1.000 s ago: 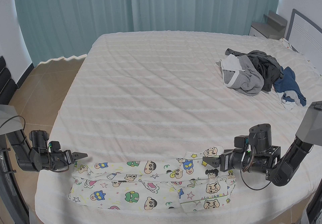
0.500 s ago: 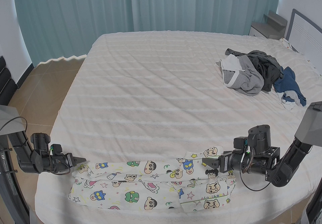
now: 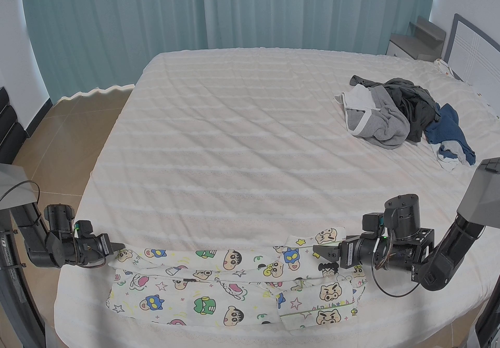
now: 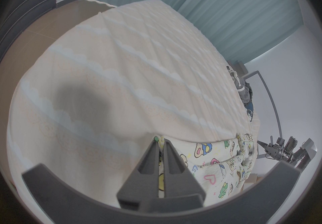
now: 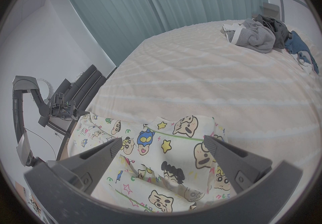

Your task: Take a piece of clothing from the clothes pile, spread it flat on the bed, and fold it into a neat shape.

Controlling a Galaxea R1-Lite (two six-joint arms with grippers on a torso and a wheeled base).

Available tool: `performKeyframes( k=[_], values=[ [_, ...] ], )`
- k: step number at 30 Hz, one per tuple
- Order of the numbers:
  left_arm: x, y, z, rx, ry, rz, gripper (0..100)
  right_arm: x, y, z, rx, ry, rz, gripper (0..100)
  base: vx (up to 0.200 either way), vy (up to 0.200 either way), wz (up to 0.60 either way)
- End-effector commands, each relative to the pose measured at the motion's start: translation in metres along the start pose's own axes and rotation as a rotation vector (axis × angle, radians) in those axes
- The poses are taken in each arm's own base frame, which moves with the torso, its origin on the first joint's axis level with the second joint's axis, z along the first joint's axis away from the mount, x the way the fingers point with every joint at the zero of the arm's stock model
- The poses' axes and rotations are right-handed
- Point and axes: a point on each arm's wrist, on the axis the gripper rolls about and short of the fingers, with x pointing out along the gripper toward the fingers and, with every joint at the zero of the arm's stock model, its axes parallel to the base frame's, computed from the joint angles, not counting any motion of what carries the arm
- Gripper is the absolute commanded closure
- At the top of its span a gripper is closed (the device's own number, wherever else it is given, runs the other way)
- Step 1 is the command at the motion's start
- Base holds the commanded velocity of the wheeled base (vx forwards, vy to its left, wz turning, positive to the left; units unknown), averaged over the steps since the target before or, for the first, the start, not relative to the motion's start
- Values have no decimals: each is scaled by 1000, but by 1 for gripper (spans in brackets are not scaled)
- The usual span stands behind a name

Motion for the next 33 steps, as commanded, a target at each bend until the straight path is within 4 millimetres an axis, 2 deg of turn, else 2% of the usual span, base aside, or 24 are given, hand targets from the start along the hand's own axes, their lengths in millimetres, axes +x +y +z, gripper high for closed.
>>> performKeyframes(
  k=[1, 5, 9, 14, 17, 18, 22, 29, 33],
  values=[
    [-3, 2, 5, 14, -38, 2, 100, 0, 0, -1, 0, 3, 0, 0, 0, 0, 0],
    [-4, 1, 6, 45, -82, -6, 100, 0, 0, -1, 0, 3, 0, 0, 0, 0, 0],
    [-5, 1, -7, 57, -70, -6, 100, 0, 0, -1, 2, 3, -2, 0, 0, 0, 0],
    [6, 15, -24, 117, -14, 17, 100, 0, 0, -1, 0, 3, -2, 0, 0, 0, 0],
    [5, 19, -25, 119, -16, 25, 100, -1, 0, 0, 0, 0, -2, 0, 0, 0, 0],
    [5, 19, -24, 119, -20, 25, 0, -2, 0, 1, 0, -4, -3, 0, 0, 0, 0],
    [1, 18, -23, 98, -26, 26, 0, -7, 1, 2, 1, -16, 0, 0, 0, 0, 0],
    [-38, 11, -16, 86, -87, -30, 0, -28, 6, -2, -2, -81, -1, 0, 0, 0, 0],
    [-43, 14, -14, 94, -113, -17, 0, -38, 9, -9, -3, -112, -1, 0, 0, 0, 0]
  ],
)
